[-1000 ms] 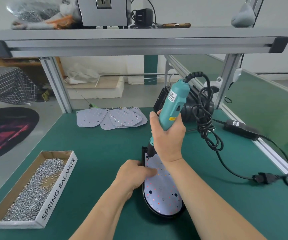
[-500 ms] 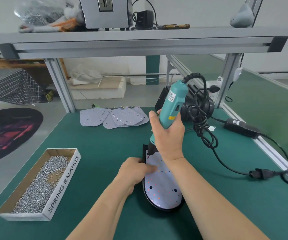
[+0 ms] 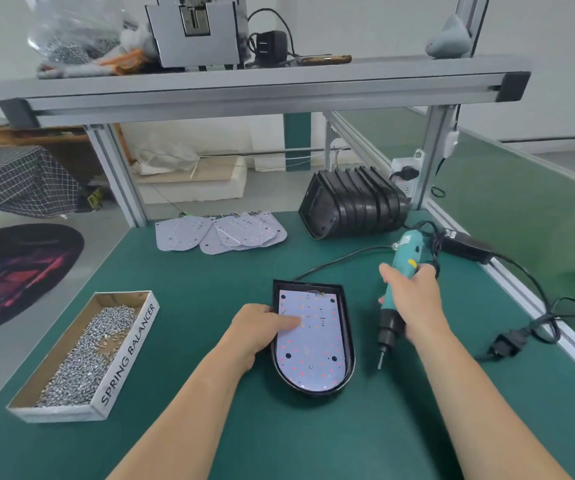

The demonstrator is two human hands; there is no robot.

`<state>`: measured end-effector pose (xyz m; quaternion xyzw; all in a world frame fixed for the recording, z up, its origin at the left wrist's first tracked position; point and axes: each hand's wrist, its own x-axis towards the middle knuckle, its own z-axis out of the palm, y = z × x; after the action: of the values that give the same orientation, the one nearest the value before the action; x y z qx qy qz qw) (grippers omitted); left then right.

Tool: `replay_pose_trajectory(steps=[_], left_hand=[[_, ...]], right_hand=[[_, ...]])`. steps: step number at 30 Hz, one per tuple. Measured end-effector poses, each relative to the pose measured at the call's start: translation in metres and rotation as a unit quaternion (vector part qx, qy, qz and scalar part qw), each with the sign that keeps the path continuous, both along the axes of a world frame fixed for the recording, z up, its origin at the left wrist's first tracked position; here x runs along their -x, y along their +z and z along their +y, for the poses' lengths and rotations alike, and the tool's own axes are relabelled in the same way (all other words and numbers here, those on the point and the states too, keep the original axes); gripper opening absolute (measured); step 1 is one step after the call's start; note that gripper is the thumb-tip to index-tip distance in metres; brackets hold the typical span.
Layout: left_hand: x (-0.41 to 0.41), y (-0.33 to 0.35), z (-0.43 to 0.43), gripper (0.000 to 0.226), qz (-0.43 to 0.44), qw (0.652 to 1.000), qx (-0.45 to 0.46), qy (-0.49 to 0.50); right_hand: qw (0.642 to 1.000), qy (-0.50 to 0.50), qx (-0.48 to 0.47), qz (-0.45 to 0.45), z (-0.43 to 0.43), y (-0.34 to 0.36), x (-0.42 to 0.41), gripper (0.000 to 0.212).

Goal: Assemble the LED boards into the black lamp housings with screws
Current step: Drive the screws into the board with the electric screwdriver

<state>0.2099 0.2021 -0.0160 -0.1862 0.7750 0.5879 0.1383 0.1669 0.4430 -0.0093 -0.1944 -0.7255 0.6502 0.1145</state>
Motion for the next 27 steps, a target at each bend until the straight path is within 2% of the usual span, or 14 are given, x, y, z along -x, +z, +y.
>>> replay_pose_trajectory(steps=[3, 6, 7, 9, 11, 13, 16, 19, 20, 22, 24, 27], left_hand=[[0.000, -0.001, -0.001, 0.025, 0.004, 1.000, -0.011, -0.003], [-0.003, -0.004, -0.006, 0.020, 0.008, 0.999, -0.032, -0.008], [-0.004, -0.005, -0.008, 0.017, 0.010, 0.999, -0.038, -0.010], [-0.008, -0.008, -0.011, 0.017, 0.015, 0.999, -0.046, -0.007], [-0.011, -0.011, -0.012, 0.016, 0.025, 0.998, -0.058, 0.008], [-0.012, -0.012, -0.011, 0.014, 0.034, 0.997, -0.071, 0.022], [-0.013, -0.013, -0.010, 0.011, 0.038, 0.996, -0.075, 0.032], [-0.014, -0.013, -0.011, 0.011, 0.046, 0.996, -0.076, 0.032], [-0.013, -0.014, -0.011, 0.010, 0.050, 0.995, -0.079, 0.041], [-0.012, -0.018, -0.010, 0.009, 0.065, 0.992, -0.079, 0.071], [-0.009, -0.022, -0.007, 0.009, 0.081, 0.989, -0.071, 0.105], [-0.005, -0.030, -0.003, 0.013, 0.095, 0.981, -0.065, 0.157]], right_hand=[[0.990, 0.024, -0.131, -0.046, 0.001, -0.014, -0.009, 0.038], [0.958, 0.028, -0.271, -0.094, 0.001, -0.017, -0.016, 0.045], [0.942, 0.011, -0.323, -0.087, 0.002, -0.017, -0.017, 0.052], [0.890, -0.009, -0.455, -0.015, 0.001, -0.015, -0.014, 0.069], [0.844, 0.029, -0.532, 0.068, -0.006, -0.007, -0.003, 0.068], [0.843, 0.127, -0.518, 0.071, -0.022, 0.003, 0.020, 0.065], [0.849, 0.255, -0.461, -0.046, -0.044, 0.007, 0.061, 0.064], [0.804, 0.271, -0.507, -0.153, -0.051, 0.000, 0.085, 0.048], [0.789, 0.258, -0.534, -0.157, -0.053, -0.004, 0.088, 0.042], [0.794, 0.225, -0.559, -0.080, -0.058, -0.013, 0.089, 0.026], [0.816, 0.225, -0.530, 0.047, -0.063, -0.015, 0.085, 0.013], [0.820, 0.268, -0.486, 0.140, -0.069, 0.002, 0.070, 0.017]])
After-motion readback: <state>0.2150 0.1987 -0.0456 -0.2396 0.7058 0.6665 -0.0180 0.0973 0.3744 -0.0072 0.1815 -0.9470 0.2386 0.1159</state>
